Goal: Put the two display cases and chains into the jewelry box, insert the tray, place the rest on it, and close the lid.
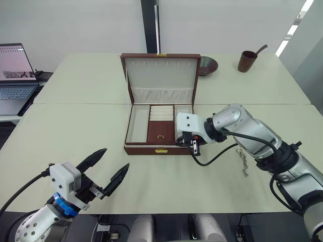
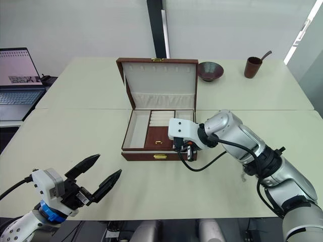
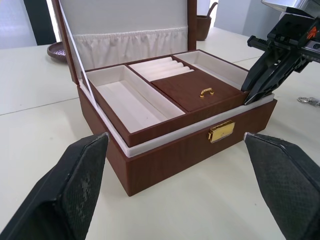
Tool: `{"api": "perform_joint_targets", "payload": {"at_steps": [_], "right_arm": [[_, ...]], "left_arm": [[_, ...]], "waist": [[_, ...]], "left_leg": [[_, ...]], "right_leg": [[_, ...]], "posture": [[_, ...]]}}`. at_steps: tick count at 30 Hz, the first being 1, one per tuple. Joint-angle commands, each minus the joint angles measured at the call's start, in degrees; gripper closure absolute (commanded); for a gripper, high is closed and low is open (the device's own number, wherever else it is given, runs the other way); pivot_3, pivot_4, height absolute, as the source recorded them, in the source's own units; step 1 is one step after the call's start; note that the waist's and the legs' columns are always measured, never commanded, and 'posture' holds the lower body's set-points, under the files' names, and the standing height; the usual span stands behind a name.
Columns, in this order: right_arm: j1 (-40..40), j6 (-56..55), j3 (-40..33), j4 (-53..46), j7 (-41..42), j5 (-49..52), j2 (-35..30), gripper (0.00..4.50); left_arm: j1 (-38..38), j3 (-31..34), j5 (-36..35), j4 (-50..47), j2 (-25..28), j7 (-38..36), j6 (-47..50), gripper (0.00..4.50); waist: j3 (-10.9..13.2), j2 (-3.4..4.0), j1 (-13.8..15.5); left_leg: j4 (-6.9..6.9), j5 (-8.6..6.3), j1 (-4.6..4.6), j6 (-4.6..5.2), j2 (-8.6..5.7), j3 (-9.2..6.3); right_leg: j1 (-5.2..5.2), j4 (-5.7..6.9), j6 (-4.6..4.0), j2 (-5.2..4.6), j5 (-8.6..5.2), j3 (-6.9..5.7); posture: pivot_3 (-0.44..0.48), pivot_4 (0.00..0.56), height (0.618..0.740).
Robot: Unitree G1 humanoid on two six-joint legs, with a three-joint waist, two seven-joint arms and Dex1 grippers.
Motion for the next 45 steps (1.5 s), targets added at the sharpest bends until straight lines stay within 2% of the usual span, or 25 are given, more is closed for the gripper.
{"api": "perform_joint_targets", "payload": {"at_steps": [1, 2, 8, 13, 16, 20, 21, 24, 27, 32, 40, 45], "right_arm": [[-1.59, -1.49, -1.21, -1.01, 0.59, 0.29, 0.39, 4.49], [-1.56, -1.67, -1.46, -1.01, 0.69, 0.46, 0.41, 4.49], [-2.36, 0.75, -10.71, -0.93, 2.01, 8.23, 2.04, 2.93], [-1.16, -2.71, -16.87, 2.94, -3.07, 10.35, 6.79, 1.64], [0.62, -6.06, -15.39, 3.75, -1.89, 9.6, 5.91, 1.64], [1.42, -7.77, -15.61, 5.38, -4.2, 9.11, 7.67, 1.64], [1.52, -8.33, -15.6, 5.78, -4.6, 8.96, 7.96, 1.78], [2.93, -14.99, -16.33, 9.53, -8.46, 7.34, 11.08, 2.35], [5.46, -21.64, -17.56, 13.33, -10.77, 7.09, 14.61, 3.19], [8.96, -28.21, -16.51, 17.87, -10.91, 5.64, 16.69, 4.49], [11.17, -31.97, -14.02, 22.64, -9.04, 2.14, 16.44, 4.49], [11.09, -31.47, -15.47, 22.92, -8.59, 3.27, 17.13, 4.49]], "left_arm": [[0.06, -0.33, 0.24, -1.84, 0.38, 0.05, -0.15, 0.0], [0.08, -0.39, 0.29, -1.83, 0.36, 0.06, -0.17, 0.0], [-0.07, -0.91, 0.63, -2.38, 0.37, 0.55, 0.06, 0.0], [-1.03, -1.1, 0.49, -3.09, 0.73, 1.3, 1.16, 0.0], [-2.47, -0.95, -0.1, -3.78, 1.36, 2.04, 2.56, 0.0], [-3.11, -0.05, -1.07, -4.18, 2.25, 2.24, 3.72, 0.0], [-3.2, 0.09, -1.26, -4.16, 2.42, 2.27, 3.89, 0.0], [-3.6, 0.84, -1.96, -4.14, 3.08, 2.28, 4.46, 0.0], [-3.79, 1.35, -2.45, -3.89, 3.56, 2.07, 4.67, 0.0], [-3.38, 2.08, -2.54, -1.83, 3.53, 0.09, 3.35, 0.0], [-2.13, 1.1, 0.1, 5.22, 1.68, -5.04, -3.01, 0.0], [-1.72, 0.14, 1.62, 7.61, 0.6, -6.83, -6.05, 0.0]], "waist": [[0.0, 0.0, 0.0], [0.0, 0.0, 0.0], [0.0, 0.0, -0.04], [0.0, 0.0, -0.01], [0.0, 0.0, 0.12], [0.0, 0.0, 0.08], [0.0, 0.0, 0.07], [0.0, 0.0, -0.1], [0.0, 0.0, -0.07], [0.0, 0.0, 0.01], [0.0, 0.0, 0.0], [-0.02, -0.01, -0.01]], "left_leg": [[0.0, 0.0, -0.04, 0.0, 0.0, 0.0], [0.01, 0.0, -0.11, 0.0, 0.0, 0.0], [0.02, 0.0, -0.32, 0.0, 0.01, -0.02], [0.02, 0.0, -0.33, 0.0, 0.0, -0.04], [0.03, 0.01, -0.35, 0.0, -0.02, -0.04], [0.03, 0.0, -0.38, 0.0, -0.02, -0.04], [0.03, 0.0, -0.39, 0.0, -0.02, -0.05], [0.02, 0.01, -0.37, 0.0, -0.01, -0.05], [0.02, 0.01, -0.36, -0.01, 0.02, -0.01], [0.04, 0.01, -0.4, -0.02, -0.02, -0.01], [0.03, 0.02, -0.36, -0.02, 0.0, 0.05], [0.04, 0.02, -0.35, -0.02, -0.01, 0.05]], "right_leg": [[-0.03, 0.0, 0.0, 0.0, 0.0, 0.0], [-0.09, 0.01, 0.0, 0.0, 0.0, 0.0], [-0.27, 0.04, -0.01, 0.01, 0.02, -0.02], [-0.26, 0.04, -0.01, 0.02, 0.02, -0.04], [-0.25, 0.04, -0.01, 0.01, 0.02, -0.05], [-0.26, 0.04, 0.0, -0.02, 0.02, -0.06], [-0.27, 0.04, 0.0, -0.02, 0.02, -0.05], [-0.27, 0.05, -0.01, 0.02, 0.02, -0.06], [-0.26, 0.08, -0.03, 0.08, 0.03, -0.1], [-0.27, 0.07, -0.02, -0.01, 0.04, -0.06], [-0.27, 0.09, -0.03, 0.07, 0.04, -0.08], [-0.24, 0.08, -0.02, 0.05, 0.04, -0.07]], "posture": [[0.0, 0.15, 0.74], [0.0, 0.15, 0.74], [0.0, 0.15, 0.74], [0.0, 0.15, 0.74], [0.0, 0.15, 0.74], [0.0, 0.15, 0.74], [0.0, 0.15, 0.74], [0.0, 0.15, 0.74], [0.0, 0.15, 0.74], [0.0, 0.15, 0.74], [0.0, 0.15, 0.74], [0.0, 0.15, 0.74]]}}
